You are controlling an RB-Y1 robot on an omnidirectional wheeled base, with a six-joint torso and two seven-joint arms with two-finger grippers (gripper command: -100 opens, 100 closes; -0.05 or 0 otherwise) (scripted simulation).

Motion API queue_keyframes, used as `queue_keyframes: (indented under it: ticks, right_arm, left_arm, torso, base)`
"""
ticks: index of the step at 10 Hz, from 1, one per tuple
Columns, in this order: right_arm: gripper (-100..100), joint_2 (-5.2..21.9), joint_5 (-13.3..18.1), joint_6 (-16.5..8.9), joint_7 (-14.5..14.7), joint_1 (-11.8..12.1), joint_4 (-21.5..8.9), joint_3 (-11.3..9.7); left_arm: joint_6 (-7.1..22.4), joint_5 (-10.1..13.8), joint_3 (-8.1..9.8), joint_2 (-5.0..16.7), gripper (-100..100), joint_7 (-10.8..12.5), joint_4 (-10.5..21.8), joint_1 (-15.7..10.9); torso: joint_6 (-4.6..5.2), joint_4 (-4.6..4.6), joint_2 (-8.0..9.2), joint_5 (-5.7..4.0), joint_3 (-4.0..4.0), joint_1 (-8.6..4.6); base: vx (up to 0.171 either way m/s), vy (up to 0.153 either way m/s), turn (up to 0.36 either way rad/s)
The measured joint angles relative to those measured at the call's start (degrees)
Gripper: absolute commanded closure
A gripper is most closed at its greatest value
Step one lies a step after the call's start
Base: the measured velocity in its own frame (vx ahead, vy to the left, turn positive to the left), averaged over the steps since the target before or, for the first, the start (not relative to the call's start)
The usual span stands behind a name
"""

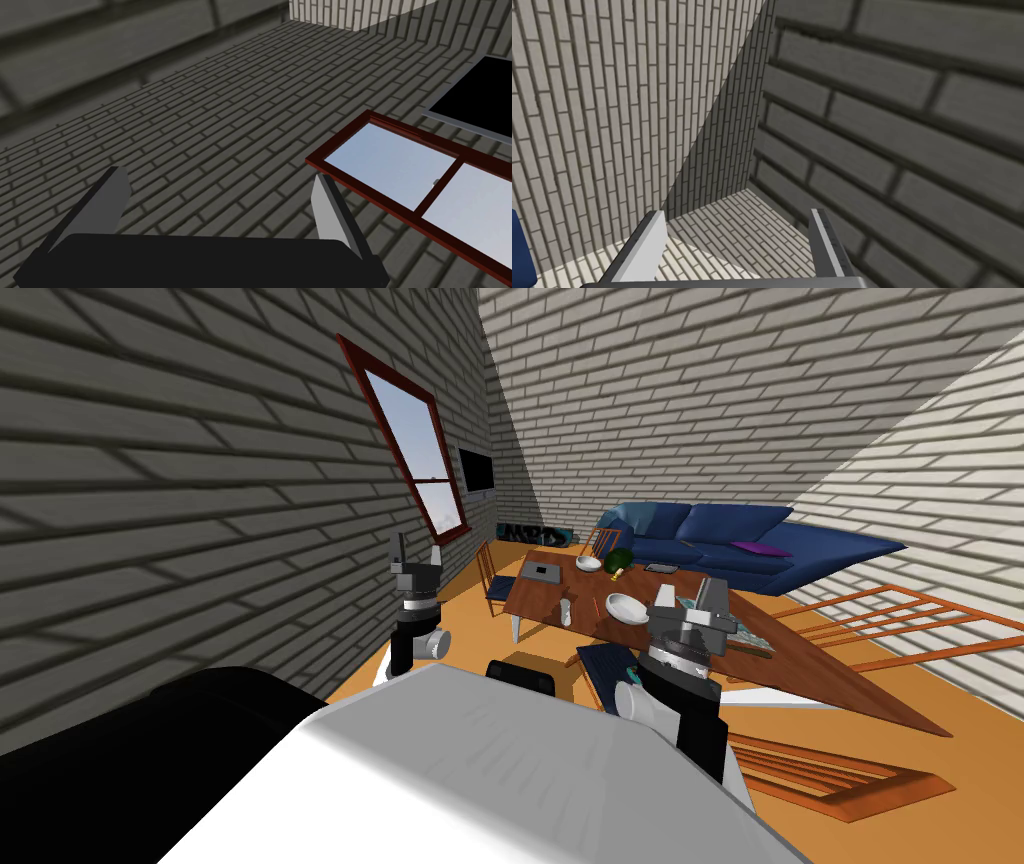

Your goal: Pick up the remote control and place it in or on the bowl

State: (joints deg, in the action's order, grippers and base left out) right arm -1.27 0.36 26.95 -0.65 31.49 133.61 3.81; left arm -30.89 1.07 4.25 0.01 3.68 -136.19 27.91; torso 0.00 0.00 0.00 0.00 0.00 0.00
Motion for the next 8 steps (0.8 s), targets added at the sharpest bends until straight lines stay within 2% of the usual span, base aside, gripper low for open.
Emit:
queue_keyframes:
  ticks: [3, 6, 8]
  right_arm:
    - [-100, 4.28, -0.92, -0.37, 0.62, 0.87, -1.68, -0.14]
    - [-100, 8.88, -2.05, -0.67, 1.95, 2.56, -5.09, -2.0]
    - [-100, 11.89, -2.96, -0.36, 2.78, 5.04, -7.88, -4.25]
  left_arm:
    - [0.0, 0.0, -0.01, -0.01, 0, 0.0, 0.0, 0.0]
    - [0.0, 0.0, -0.01, -0.01, 0, 0.0, 0.0, 0.0]
    - [0.0, 0.0, -0.01, -0.01, 0, 0.0, 0.0, 0.0]
  torso:
    - [0.0, 0.01, 0.05, 0.07, 0.03, 0.3]
    - [-0.01, 0.01, 0.06, 0.1, 0.03, 0.46]
    - [0.0, 0.01, 0.06, 0.11, 0.04, 0.47]
  base:
    - [-0.009, 0.087, -0.004]
    - [-0.017, 0.124, 0.012]
    - [-0.006, 0.101, 0.022]
